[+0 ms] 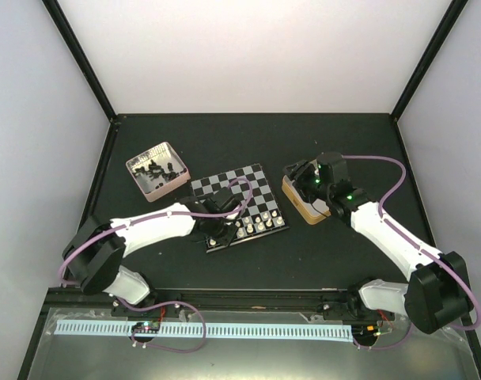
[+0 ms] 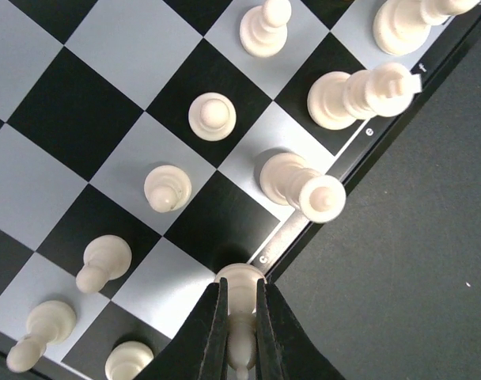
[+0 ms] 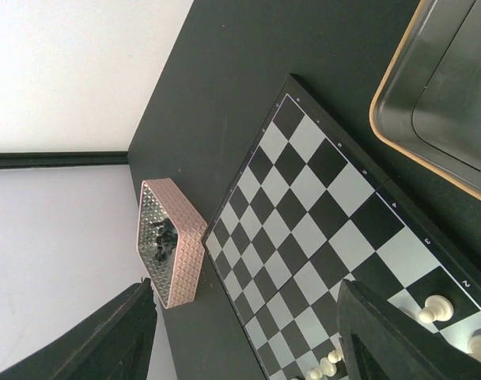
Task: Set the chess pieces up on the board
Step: Place the chess piece on the chessboard, then adjust the storage box at the center of the board.
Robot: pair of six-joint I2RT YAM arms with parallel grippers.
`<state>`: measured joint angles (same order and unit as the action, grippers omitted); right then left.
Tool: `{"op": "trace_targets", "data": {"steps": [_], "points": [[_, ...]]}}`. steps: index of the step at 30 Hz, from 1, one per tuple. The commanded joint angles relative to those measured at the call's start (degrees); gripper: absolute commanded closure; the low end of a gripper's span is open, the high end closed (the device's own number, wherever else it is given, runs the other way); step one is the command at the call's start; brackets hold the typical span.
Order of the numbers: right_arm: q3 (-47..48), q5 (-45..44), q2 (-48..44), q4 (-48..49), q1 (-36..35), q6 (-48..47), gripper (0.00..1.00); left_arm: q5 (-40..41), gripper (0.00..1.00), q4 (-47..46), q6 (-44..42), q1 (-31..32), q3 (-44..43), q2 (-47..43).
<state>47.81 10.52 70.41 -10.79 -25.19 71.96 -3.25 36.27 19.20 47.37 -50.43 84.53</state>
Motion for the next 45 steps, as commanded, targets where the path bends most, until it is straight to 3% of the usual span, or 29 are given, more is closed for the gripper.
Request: {"op": "trace_targets", "data": {"steps": [1, 19, 27, 34, 39, 45], "points": [[0.01, -0.24, 0.42, -0.09, 0.48, -0.86, 0.37, 0.29, 0.97, -1.67, 1.20, 0.07, -1.84, 2.17], [-0.52, 1.57, 1.48, 0.85, 0.98, -0.94, 0.37, 4.21, 0.95, -2.17, 2.15, 0.09, -4.10, 4.62], [-0.50, 2.21, 1.64, 1.16, 1.02, -1.05, 0.37, 1.76, 0.73, -1.84, 2.13, 0.05, -4.28, 4.10], [0.09, 1.17, 0.93, 0.35, 1.11, -2.84, 0.37, 1.64, 0.70, -0.51, 3.03, -0.01, -4.63, 0.59], [2.90, 1.35, 1.85, -1.98, 2.36, -11.35, 0.37, 2.09, 0.67, 0.08, 3.96, -0.97, -4.33, -4.07], [11.65, 3.30, 8.42, -9.89, 6.62, -34.89, 0.37, 3.70, 0.60, -1.16, 4.22, -2.95, -3.66, -10.51]]}}
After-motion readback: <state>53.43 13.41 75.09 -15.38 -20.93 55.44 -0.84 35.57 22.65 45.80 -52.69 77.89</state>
